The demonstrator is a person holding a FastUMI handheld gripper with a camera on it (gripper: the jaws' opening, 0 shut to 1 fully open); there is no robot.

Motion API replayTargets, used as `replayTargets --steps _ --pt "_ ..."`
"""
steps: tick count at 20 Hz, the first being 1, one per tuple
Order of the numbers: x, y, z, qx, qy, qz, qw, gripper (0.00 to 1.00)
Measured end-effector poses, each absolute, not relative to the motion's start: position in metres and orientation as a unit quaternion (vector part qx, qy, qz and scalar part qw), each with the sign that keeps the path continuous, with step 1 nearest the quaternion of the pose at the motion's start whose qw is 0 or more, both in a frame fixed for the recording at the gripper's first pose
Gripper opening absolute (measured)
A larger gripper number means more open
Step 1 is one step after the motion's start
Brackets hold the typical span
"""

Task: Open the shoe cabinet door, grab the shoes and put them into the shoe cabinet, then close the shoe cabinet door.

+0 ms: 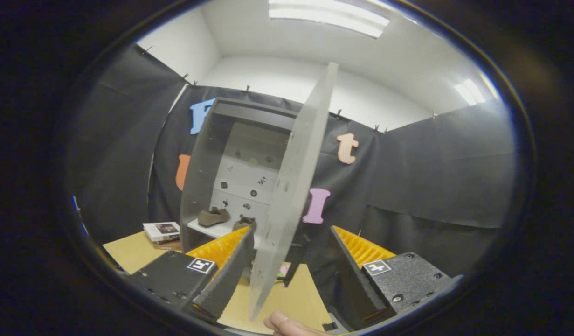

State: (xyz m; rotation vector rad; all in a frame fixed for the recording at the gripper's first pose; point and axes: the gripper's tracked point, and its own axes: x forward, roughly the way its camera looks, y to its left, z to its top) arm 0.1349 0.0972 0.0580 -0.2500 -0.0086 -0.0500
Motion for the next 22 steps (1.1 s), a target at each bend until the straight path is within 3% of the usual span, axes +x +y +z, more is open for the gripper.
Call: replayTargets --steps 9,22 --pt "0.164 -0.033 0.031 -0.075 0.024 -0.097 0.992 1.0" --pt "0.239 -0.041 -0.04 -0.044 0.065 -0.028 0.997 1.0"
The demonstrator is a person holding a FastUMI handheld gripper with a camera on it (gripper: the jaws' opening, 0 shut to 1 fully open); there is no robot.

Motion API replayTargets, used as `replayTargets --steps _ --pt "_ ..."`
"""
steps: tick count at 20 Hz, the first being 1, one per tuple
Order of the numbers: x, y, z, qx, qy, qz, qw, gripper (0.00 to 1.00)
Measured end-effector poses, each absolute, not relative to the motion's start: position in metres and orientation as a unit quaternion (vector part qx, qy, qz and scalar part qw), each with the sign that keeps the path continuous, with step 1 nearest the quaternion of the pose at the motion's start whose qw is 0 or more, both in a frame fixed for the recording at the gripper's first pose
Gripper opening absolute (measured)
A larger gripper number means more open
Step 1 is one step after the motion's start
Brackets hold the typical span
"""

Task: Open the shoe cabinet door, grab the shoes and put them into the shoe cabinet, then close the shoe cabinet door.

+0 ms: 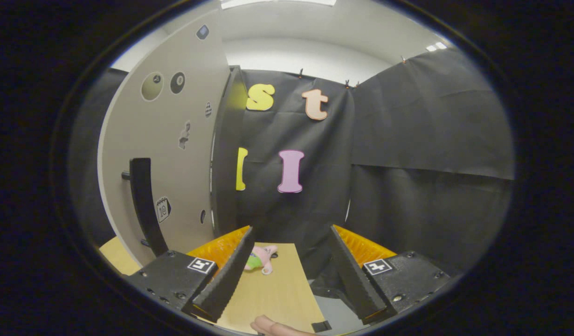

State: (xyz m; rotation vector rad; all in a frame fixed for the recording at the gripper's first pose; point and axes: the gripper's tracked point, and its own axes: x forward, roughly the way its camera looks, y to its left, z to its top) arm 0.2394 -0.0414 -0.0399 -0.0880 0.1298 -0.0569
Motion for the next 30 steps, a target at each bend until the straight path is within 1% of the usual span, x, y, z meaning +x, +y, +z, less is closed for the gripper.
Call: replayTargets --steps 3,8,10,12,22,27,30 --pt "0.242 -0.013 -0.05 -0.048 0.068 0.01 0.996 1.0" --pt "0.244 0.031 -0.061 -0.04 0.086 0.052 0.994 1.0" --pt "0.243 0.043 -0.057 -0.041 0.081 0.051 0.995 1.0" --pt "0.241 0.046 -0.056 -0.04 0.072 0.042 0.996 0.92" --pt "0.236 0.092 -0.058 -0.024 0.064 0.064 0.996 0.92" --pt "0.236 0.127 -0.06 -0.015 0.072 0.09 0.993 0.92" --pt "0.241 0.139 -0.061 -0.005 0.074 0.079 0.994 0.92"
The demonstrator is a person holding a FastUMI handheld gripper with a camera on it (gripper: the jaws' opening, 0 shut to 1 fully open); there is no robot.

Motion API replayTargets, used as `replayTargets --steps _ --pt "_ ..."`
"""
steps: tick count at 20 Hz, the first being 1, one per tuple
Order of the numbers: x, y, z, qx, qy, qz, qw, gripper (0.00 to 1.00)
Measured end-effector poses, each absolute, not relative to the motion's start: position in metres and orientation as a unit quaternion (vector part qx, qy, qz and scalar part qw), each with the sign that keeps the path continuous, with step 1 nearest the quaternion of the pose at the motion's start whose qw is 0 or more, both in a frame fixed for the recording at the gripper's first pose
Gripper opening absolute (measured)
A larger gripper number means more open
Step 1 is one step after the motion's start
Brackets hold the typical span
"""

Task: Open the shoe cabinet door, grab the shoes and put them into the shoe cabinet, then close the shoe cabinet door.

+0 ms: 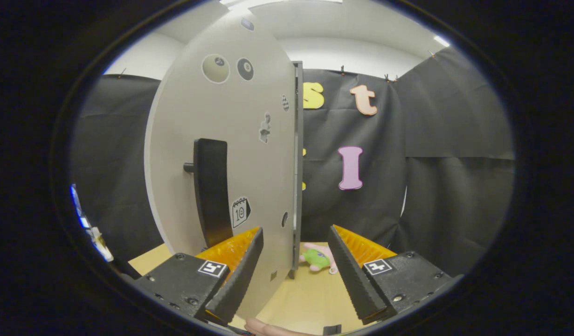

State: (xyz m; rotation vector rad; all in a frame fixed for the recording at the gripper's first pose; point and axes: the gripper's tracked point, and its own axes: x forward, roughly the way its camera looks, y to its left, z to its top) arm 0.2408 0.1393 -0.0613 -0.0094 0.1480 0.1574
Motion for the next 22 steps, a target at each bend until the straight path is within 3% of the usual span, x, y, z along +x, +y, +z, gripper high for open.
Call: replayTargets --steps 12,22 --pt "0.261 0.196 -0.078 -0.004 0.081 0.084 0.993 0.92" --pt "0.292 0.301 -0.128 -0.037 0.086 0.077 0.993 0.92"
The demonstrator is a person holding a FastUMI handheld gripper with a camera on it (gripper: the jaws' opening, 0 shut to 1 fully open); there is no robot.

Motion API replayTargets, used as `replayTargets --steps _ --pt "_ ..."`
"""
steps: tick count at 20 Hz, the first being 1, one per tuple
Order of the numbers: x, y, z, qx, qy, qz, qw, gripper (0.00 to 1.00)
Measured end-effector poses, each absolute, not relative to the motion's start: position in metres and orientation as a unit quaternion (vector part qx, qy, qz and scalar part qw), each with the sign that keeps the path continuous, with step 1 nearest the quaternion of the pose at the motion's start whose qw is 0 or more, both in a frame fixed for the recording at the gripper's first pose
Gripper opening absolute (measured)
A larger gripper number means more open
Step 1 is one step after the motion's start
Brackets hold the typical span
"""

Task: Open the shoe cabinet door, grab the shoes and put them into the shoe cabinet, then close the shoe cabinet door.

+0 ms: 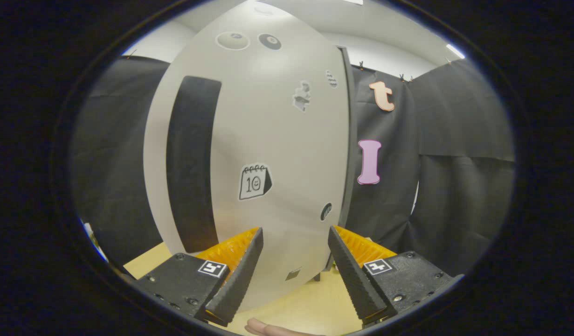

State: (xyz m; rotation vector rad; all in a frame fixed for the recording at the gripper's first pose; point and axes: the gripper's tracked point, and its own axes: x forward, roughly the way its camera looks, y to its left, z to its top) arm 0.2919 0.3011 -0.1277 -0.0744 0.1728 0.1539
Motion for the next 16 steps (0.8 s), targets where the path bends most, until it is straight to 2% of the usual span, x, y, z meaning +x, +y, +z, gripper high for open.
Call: replayTargets --steps 4,6,12,16 --pt "0.297 0.357 -0.166 -0.049 0.115 0.085 0.989 0.94" --pt "0.294 0.364 -0.172 -0.034 0.112 0.085 0.989 0.98" --pt "0.253 0.339 -0.176 -0.011 0.097 0.063 0.993 0.98" --pt "0.215 0.295 -0.189 -0.01 0.084 0.023 0.996 0.98"
